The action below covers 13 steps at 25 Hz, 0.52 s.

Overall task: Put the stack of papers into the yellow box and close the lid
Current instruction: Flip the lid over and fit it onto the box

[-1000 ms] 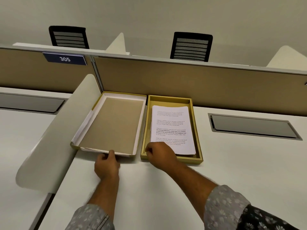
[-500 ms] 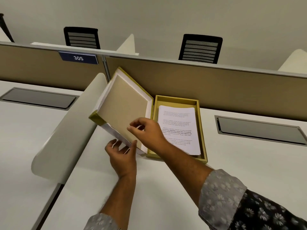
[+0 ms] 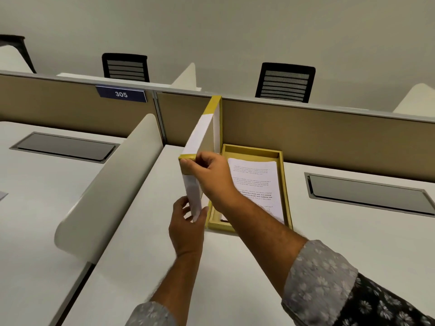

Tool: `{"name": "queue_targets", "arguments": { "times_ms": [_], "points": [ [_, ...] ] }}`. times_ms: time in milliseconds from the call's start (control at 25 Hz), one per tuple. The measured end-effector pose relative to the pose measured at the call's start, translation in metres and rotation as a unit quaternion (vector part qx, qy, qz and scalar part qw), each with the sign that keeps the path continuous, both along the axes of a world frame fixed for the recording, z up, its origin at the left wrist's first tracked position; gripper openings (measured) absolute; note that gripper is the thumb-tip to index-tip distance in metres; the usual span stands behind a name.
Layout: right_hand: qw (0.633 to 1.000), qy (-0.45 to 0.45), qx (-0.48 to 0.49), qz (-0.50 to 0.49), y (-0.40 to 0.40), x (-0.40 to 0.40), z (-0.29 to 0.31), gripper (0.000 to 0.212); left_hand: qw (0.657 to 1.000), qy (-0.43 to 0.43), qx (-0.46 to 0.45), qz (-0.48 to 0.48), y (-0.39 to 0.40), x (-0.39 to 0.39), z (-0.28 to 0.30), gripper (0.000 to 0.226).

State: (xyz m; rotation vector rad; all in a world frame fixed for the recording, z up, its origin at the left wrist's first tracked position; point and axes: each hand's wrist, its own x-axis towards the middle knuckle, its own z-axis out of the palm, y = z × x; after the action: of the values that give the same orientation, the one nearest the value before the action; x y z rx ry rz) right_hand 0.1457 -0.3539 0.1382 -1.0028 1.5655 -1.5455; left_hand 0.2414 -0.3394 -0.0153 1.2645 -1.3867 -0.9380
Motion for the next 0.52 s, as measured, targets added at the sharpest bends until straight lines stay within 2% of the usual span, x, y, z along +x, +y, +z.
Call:
{"name": "queue_targets", "arguments": {
  "times_ms": [160,320,440,520],
  "points": [
    [0.997,-0.045,-0.004,-0.055,0.035,-0.023,-0.008,0.018,0.997,-0.010,0.052,-0.057,0.002,0.004,-0.018,0.051],
    [0.987,-0.123,0.014,-0.107,0.076,-0.048,-0.026,0.017,0.968,0.115,0.204,-0.087,0.017,0.004,-0.037,0.050],
    [0.974,-0.169,0.037,-0.145,0.112,-0.072,-0.051,0.020,0.959,0.129,0.226,-0.115,0.020,0.005,-0.047,0.050],
    [0.956,-0.234,0.043,-0.174,0.136,-0.093,-0.068,0.023,0.955,0.120,0.232,-0.140,0.017,0.004,-0.049,0.053]
  ]
}}
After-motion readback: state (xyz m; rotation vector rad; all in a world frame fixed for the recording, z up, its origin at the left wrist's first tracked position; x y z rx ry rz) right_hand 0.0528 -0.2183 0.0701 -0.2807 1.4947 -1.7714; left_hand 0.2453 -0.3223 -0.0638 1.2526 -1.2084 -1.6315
